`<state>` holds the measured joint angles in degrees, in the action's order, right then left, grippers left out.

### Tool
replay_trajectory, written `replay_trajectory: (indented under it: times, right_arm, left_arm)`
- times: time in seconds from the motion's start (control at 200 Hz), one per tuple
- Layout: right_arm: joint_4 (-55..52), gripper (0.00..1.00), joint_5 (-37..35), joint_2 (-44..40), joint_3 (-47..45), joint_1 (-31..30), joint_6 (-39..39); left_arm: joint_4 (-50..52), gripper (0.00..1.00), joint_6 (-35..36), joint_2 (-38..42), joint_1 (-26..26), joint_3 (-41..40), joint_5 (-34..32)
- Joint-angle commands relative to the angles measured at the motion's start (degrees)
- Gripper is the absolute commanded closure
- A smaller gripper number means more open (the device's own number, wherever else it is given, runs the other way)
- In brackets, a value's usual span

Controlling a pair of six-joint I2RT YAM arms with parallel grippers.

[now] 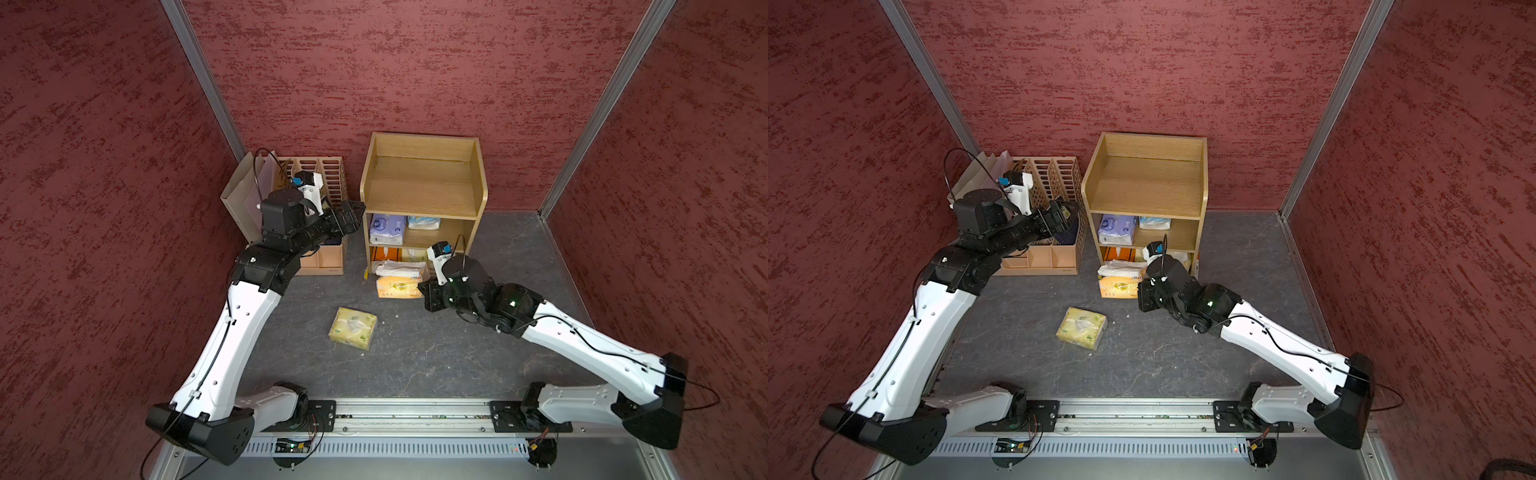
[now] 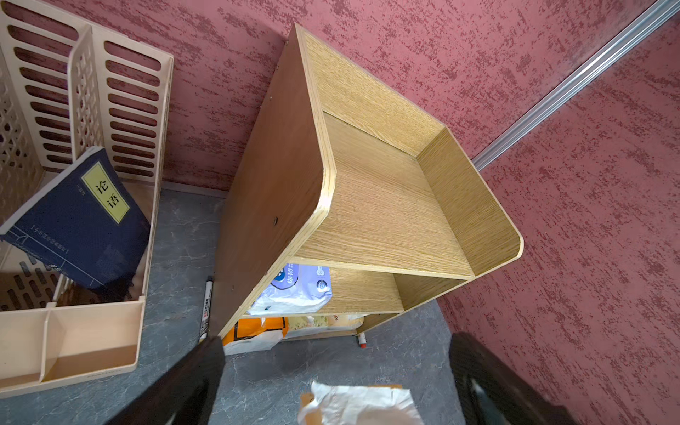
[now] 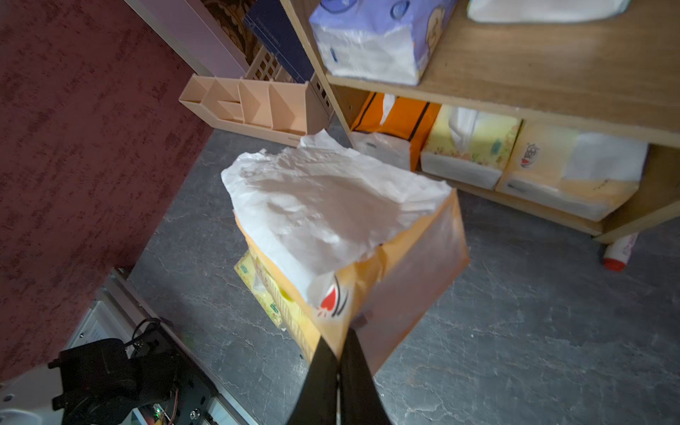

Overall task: Remove the tissue boxes from the shelf
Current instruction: Place the box of tissues at the center of the board.

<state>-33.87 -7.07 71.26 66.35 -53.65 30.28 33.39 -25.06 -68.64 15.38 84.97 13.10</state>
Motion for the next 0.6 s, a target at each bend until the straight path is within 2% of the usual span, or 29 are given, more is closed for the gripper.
replay_trajectory:
  times: [0.0,0.15,0.371,0.591]
  right_arm:
    - [6.6,1.0,-3.2,0.2,-2.4,-1.8,1.6]
    - [10.2,1.0,-3.8,2.9,-7.2,-3.3,2.4]
    - [18.1,1.0,-3.3,2.0,-19.2,-3.8,8.5]
    - [16.7,1.0,-1.6,1.9,-22.9,-5.7,10.4]
  left_arm:
    - [0.6,0.0,0.1,1.2,-0.4,-0.9,-0.8]
    - [1.5,0.0,0.0,1.7,-0.3,-1.6,-0.7]
    - [2.9,0.0,0.1,1.7,-0.3,-1.1,-1.0]
    - [2.0,0.0,-0.8,0.6,-0.3,-1.2,0.3]
